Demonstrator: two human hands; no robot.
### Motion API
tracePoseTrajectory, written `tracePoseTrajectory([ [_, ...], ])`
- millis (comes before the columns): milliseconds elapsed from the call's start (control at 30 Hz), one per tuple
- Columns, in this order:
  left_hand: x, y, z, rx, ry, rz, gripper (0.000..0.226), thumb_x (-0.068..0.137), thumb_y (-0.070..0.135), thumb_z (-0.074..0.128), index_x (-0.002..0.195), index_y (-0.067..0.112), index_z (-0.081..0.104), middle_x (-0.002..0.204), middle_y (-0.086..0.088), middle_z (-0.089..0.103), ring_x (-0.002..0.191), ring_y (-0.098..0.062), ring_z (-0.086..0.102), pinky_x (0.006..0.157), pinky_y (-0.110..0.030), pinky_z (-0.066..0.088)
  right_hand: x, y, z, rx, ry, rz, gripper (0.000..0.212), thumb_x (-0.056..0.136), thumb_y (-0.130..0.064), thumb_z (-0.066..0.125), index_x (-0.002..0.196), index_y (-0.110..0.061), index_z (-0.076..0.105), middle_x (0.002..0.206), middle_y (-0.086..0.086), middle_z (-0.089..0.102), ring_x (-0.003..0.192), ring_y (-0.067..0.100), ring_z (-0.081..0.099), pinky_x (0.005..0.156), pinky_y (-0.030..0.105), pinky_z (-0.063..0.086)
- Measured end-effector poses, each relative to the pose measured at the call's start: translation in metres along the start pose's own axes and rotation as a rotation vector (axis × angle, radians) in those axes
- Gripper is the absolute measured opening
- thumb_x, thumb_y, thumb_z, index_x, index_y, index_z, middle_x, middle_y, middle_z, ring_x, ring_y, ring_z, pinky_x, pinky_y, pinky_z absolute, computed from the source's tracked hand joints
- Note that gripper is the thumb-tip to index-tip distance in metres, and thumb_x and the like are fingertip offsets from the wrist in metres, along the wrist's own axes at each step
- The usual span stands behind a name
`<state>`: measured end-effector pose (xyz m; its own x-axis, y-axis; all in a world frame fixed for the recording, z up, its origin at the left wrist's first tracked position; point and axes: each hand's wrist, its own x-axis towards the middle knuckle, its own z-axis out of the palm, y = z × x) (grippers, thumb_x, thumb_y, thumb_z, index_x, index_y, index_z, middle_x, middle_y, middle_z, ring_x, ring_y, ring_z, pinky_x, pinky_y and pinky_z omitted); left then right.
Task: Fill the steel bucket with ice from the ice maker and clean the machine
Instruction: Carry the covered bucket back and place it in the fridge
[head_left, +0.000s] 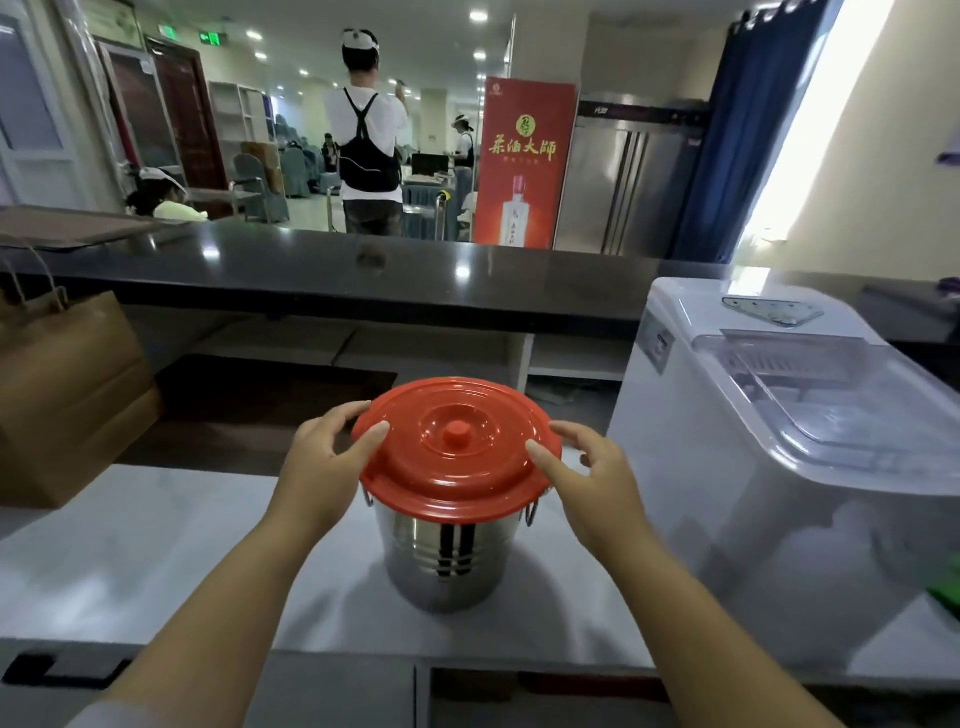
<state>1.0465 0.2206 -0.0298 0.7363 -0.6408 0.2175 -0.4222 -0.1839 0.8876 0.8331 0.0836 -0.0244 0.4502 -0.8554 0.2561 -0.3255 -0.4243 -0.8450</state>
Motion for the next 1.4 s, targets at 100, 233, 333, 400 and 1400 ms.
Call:
tracePoseTrajectory([
  [100, 0.007, -0.006, 0.005, -0.047, -0.066, -0.057, 0.037, 0.087, 0.049, 0.058, 0.123, 0.038, 0.054, 0.119, 0.006, 0.057, 0.108, -0.016, 0.056, 0.088, -0.034, 0.046, 0.000, -0.002, 0.003, 0.056, -0.064, 0.080, 0.055, 0.083, -0.055, 0.061, 0.130, -0.028, 0.054, 0.130, -0.008, 0.054, 0.118, 0.008, 0.047, 0.100, 0.031, 0.039],
  [233, 0.011, -0.013, 0.009, -0.139, -0.109, -0.109, 0.029, 0.086, 0.052, 0.057, 0.115, 0.046, 0.055, 0.119, 0.011, 0.059, 0.107, -0.015, 0.058, 0.091, -0.040, 0.051, -0.002, -0.001, 0.007, 0.116, -0.129, 0.163, 0.053, 0.090, -0.045, 0.057, 0.139, -0.029, 0.044, 0.138, -0.004, 0.049, 0.124, 0.015, 0.046, 0.101, 0.030, 0.037],
  [333, 0.011, -0.015, 0.010, -0.181, -0.134, -0.119, 0.025, 0.087, 0.052, 0.056, 0.112, 0.051, 0.052, 0.119, 0.011, 0.058, 0.104, -0.014, 0.059, 0.088, -0.042, 0.053, -0.002, 0.001, 0.013, 0.135, -0.143, 0.213, 0.052, 0.091, -0.048, 0.054, 0.140, -0.038, 0.040, 0.137, 0.000, 0.051, 0.124, 0.022, 0.049, 0.104, 0.041, 0.042],
  [400, 0.011, -0.016, 0.009, -0.193, -0.141, -0.118, 0.027, 0.087, 0.052, 0.055, 0.114, 0.050, 0.051, 0.117, 0.011, 0.058, 0.101, -0.014, 0.060, 0.087, -0.042, 0.054, -0.002, 0.002, 0.016, 0.159, -0.145, 0.228, 0.052, 0.092, -0.047, 0.052, 0.141, -0.040, 0.037, 0.137, -0.002, 0.049, 0.122, 0.022, 0.050, 0.102, 0.044, 0.044],
  [1400, -0.062, 0.014, 0.017, -0.323, -0.174, -0.059, 0.041, 0.076, 0.059, 0.052, 0.117, 0.051, 0.050, 0.124, 0.007, 0.056, 0.110, -0.020, 0.058, 0.091, -0.047, 0.052, -0.058, 0.017, -0.020, 0.348, 0.019, 0.189, 0.042, 0.080, -0.048, 0.061, 0.121, -0.046, 0.053, 0.116, 0.005, 0.063, 0.104, 0.023, 0.063, 0.084, 0.041, 0.057],
])
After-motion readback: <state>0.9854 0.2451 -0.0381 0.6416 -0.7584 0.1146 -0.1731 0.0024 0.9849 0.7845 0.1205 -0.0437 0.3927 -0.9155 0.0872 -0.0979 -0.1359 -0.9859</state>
